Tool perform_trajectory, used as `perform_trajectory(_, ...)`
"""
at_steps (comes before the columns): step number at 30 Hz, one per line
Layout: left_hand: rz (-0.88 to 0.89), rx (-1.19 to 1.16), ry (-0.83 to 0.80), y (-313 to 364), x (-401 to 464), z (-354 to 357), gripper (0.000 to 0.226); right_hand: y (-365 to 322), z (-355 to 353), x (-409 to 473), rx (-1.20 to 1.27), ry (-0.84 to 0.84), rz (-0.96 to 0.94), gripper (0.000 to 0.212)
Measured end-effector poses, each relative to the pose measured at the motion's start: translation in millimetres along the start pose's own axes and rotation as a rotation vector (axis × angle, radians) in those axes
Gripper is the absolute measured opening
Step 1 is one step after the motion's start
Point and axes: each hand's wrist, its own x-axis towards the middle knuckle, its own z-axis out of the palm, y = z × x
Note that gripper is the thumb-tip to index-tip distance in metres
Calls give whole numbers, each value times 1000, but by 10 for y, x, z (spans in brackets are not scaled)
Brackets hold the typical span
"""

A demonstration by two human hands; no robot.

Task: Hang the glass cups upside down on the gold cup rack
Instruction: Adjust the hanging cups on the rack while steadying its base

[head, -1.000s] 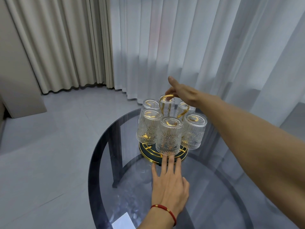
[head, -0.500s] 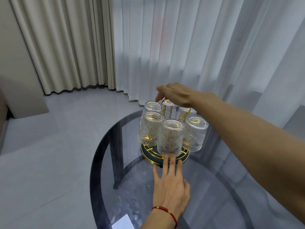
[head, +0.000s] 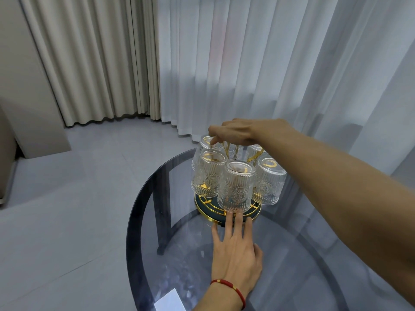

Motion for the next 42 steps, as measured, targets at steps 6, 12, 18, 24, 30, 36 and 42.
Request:
perform_trajectory(6,0,-2,-6,-7,1,0,57,-102,17,-2,24,10,11,68)
perform_trajectory(12,0,29,5,-9,6,6,56,-162,0,49,62,-28,24,66)
perform_trajectory(18,1,44,13,-16,13,34,56,-195,-24,155,81,-56,36,69)
perform_trajectory(24,0,46,6,-29,19,49,57,-137,-12,235,74,-50,30,72)
perform_trajectory(30,-1,57,7,-30,22,45,57,-93,-75,228,93,79,-3,59)
perform_trajectory(36,-3,65,11,-32,26,66,56,-60,29,222,30,100,-34,53)
perform_trajectory(42,-3,65,27,-37,37,83,57,-47,58,199,33,146,-50,62)
